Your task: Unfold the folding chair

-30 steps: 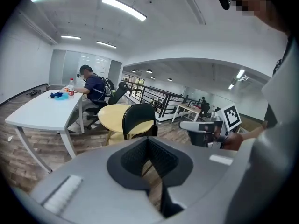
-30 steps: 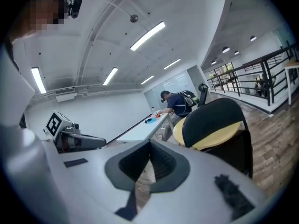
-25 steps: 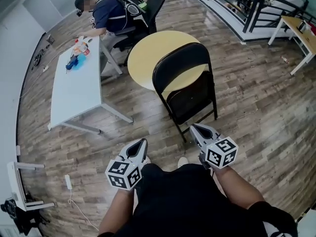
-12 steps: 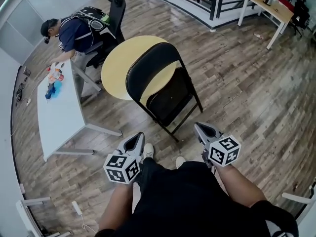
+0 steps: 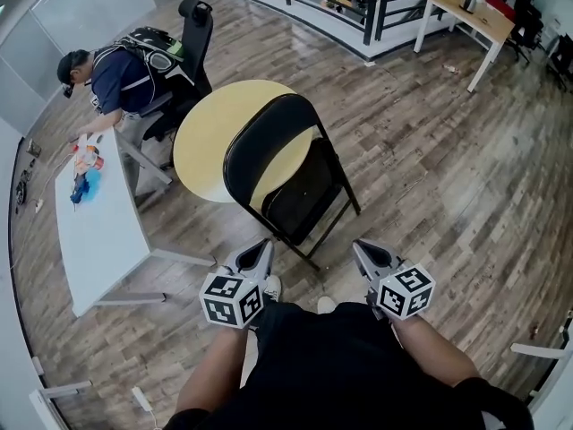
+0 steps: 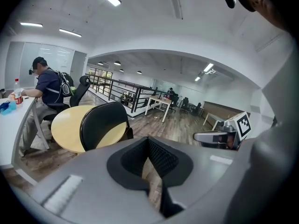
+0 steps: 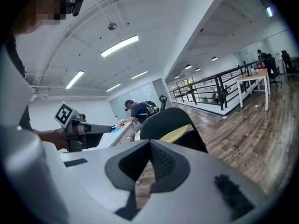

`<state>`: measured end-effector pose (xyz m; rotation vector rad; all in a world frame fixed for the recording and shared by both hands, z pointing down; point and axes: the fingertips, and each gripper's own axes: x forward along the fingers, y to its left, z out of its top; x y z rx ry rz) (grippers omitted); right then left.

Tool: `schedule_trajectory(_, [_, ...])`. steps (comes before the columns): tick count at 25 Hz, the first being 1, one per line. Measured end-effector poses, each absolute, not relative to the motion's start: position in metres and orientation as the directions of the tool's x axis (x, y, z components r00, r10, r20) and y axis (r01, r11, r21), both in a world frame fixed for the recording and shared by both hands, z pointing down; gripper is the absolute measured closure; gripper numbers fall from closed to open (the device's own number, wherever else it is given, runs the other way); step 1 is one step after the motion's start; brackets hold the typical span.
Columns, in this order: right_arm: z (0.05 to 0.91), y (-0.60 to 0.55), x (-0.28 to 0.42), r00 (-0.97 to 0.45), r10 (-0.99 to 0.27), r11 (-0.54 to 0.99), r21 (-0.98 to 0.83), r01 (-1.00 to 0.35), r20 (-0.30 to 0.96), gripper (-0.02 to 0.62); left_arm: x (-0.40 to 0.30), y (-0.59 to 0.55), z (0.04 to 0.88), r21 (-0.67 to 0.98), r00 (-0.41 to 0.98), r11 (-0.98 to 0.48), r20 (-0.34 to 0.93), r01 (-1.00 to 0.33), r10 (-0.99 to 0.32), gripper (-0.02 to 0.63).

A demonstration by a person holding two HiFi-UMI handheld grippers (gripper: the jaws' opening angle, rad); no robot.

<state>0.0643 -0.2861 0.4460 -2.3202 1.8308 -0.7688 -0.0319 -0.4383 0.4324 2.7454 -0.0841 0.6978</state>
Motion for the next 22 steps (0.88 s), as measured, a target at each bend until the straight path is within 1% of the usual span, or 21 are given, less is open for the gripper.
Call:
schedule_trajectory(6, [0.446, -0.305, 0.075, 0.238, -0.912, -0.357, -0.362, -0.861, 0.334, 0.600, -0.005, -0.453, 0.432, 0.259, 0.880, -0.966, 0.462, -0.016, 0.109, 0.598])
schedule_trajectory(11, [0.440, -0.325, 0.078, 0.294, -0.894, -0.410, -0.350, -0.842, 0.339, 0.600, 0.005, -0.495, 0.430, 0.236, 0.883, -0.972, 0.456, 0.003, 0.114, 0.598])
schedule_trajectory(19, [0.433, -0.360, 0.082, 0.367, -0.858, -0.485, -0.333, -0.808, 0.360, 0.600, 0.041, -0.585, 0.427, 0.140, 0.886, -0.990, 0.457, 0.014, 0.077, 0.598])
schedule_trajectory(22, [0.428, -0.369, 0.084, 0.396, -0.843, -0.516, -0.336, -0.788, 0.364, 0.600, 0.056, -0.616, 0.424, 0.125, 0.881, -0.992, 0.466, 0.032, 0.087, 0.598])
